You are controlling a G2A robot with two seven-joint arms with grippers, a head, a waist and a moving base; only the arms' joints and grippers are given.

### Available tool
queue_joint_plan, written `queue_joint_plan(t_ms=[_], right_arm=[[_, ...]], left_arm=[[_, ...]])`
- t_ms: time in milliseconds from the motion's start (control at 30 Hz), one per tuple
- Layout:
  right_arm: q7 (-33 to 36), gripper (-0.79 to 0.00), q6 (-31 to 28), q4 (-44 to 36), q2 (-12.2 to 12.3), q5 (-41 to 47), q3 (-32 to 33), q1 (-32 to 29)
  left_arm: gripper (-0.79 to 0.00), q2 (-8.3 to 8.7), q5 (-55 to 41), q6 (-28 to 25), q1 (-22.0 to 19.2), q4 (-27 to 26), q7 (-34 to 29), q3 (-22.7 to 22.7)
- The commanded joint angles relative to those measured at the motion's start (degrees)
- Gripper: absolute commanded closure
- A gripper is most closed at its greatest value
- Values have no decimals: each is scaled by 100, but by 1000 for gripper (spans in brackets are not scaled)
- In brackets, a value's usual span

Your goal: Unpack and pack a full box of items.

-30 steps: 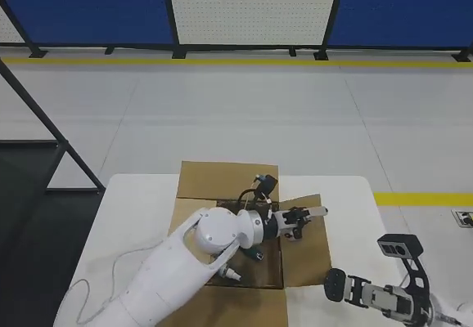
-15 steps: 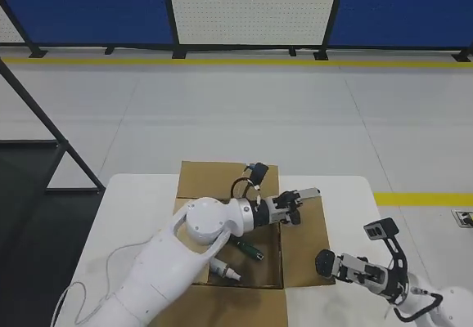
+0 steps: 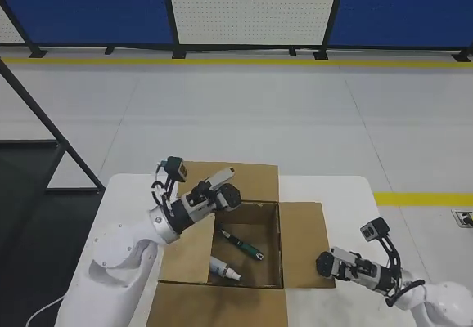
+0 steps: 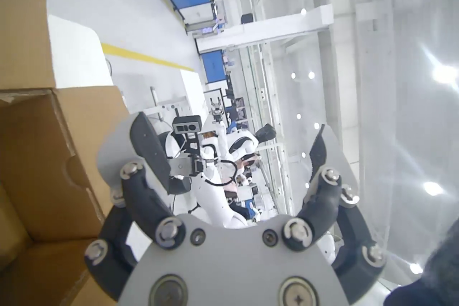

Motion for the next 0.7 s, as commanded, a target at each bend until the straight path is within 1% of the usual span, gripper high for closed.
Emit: queue_joint_plan(t_ms=[0,33,433,533,600,667], right_arm=[[-84,-785,193,-15,17,-154,-12,2],[-142,-785,253,-35,18,-159,-18,0],[-142,-785,253,-35,18,-159,-18,0],[-548,-785,376,-161,19,-500,-75,-46],[-581,-785,463,-280,18,-520,-156,-74],[-581,-785,506,-298,31,-582,-165,-88]], left_arm=[[-785,63,-142,-196,522,-347,-10,-526],[-785,81,-165,-261,660,-429,-22,-660],[-785,81,-165,-261,660,-429,-22,-660],[-785,81,-165,-261,660,-429,-22,-660],[-785,85,-131,-349,788,-476,156,-710],[-785,90,-234,-558,993,-574,391,-889]])
